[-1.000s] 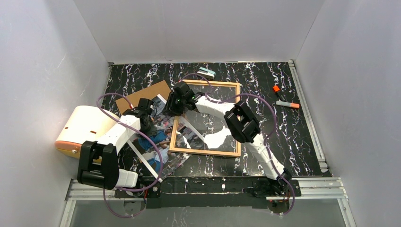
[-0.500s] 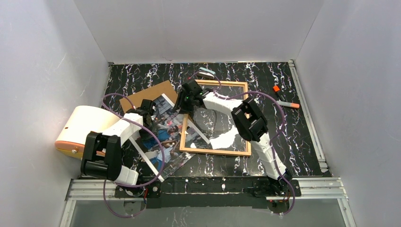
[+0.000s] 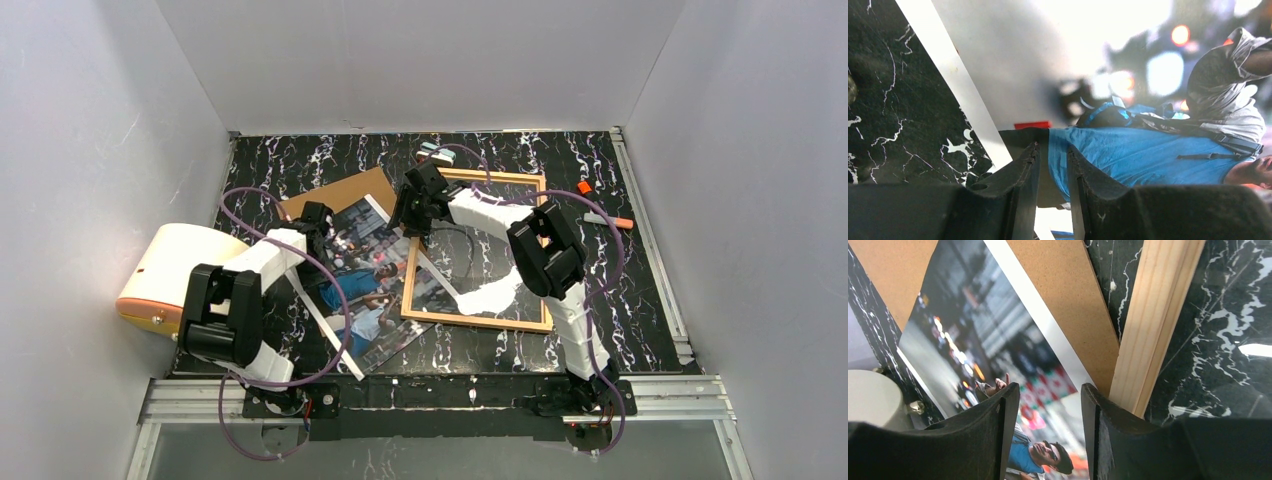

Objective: Put the photo into the frame

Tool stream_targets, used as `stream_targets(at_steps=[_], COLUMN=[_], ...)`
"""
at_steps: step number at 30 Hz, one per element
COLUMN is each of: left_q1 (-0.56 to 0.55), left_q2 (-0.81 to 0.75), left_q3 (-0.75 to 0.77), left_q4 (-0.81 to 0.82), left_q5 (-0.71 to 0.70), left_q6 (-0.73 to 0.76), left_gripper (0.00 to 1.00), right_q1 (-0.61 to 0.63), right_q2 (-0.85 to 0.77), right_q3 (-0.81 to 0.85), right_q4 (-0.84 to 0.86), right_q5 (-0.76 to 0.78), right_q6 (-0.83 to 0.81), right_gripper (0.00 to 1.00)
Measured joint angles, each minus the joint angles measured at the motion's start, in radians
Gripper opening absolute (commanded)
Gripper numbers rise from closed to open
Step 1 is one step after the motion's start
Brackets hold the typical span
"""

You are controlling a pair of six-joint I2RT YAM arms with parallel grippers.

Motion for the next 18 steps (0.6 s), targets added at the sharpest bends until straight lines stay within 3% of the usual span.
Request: stream_targets(at_steps=[4,8,14,18], left_q1=[0.002,0.011,0.058,0.081], left_q2=[0.014,-0.006,-0.143,-0.22], left_q3=[0.027,0.06,0.06,0.025], left_q4=[-0.006,-0.029,-0.072,-0.047], left_q5=[-0.006,-0.011,-0.036,-0.011], left_q6=[0.013,0.017,-0.023,-0.079], left_gripper=[0.33,0.65,0.97,0.98], right_q1=[-0.001,-0.003,-0.003,-0.003], right_q2=[-0.013,-0.013,-0.013,-0.013], right_q3=[-0.006,-0.009,-0.036,-0.036], right_q4=[-0.01,-0.008,0.043,0.041], right_q5=[-0.007,-0.051,-0.121,-0.145], right_q6=[-0.042,-0.087,-0.154,-0.199], right_gripper=[0.59,0.59,0.59,0.59])
